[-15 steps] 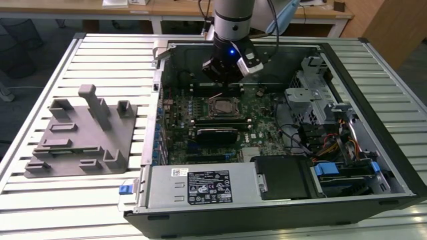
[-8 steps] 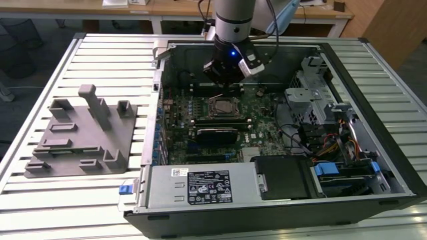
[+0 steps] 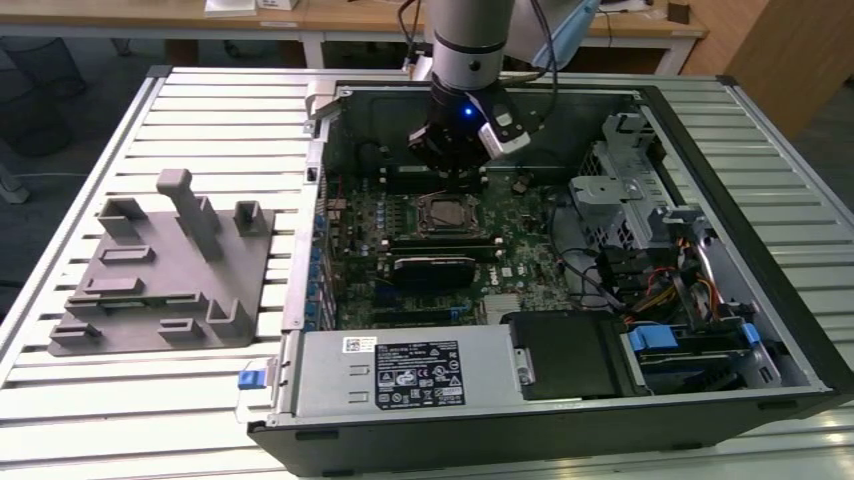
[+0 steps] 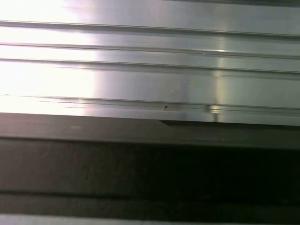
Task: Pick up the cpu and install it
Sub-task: 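Install the first cpu locking lever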
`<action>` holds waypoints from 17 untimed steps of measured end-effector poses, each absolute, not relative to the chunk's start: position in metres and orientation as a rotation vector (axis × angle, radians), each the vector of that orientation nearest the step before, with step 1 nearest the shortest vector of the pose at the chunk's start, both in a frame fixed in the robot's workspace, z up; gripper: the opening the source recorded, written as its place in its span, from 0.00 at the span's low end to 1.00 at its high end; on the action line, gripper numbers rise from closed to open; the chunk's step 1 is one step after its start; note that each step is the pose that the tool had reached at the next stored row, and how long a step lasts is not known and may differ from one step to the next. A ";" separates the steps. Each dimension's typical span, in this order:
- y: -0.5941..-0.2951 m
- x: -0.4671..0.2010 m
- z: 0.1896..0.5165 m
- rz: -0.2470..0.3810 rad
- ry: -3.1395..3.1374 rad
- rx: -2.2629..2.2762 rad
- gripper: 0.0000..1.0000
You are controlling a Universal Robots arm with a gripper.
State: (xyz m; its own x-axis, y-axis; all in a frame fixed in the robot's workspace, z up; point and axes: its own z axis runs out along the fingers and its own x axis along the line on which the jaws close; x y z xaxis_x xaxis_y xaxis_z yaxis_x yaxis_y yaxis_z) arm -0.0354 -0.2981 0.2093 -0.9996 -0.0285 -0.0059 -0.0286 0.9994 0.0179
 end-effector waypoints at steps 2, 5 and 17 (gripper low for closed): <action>-0.298 -0.035 0.209 0.030 3.135 -0.045 0.11; -0.298 -0.034 0.207 0.031 3.135 -0.045 0.11; -0.298 -0.032 0.201 0.033 3.136 -0.045 0.11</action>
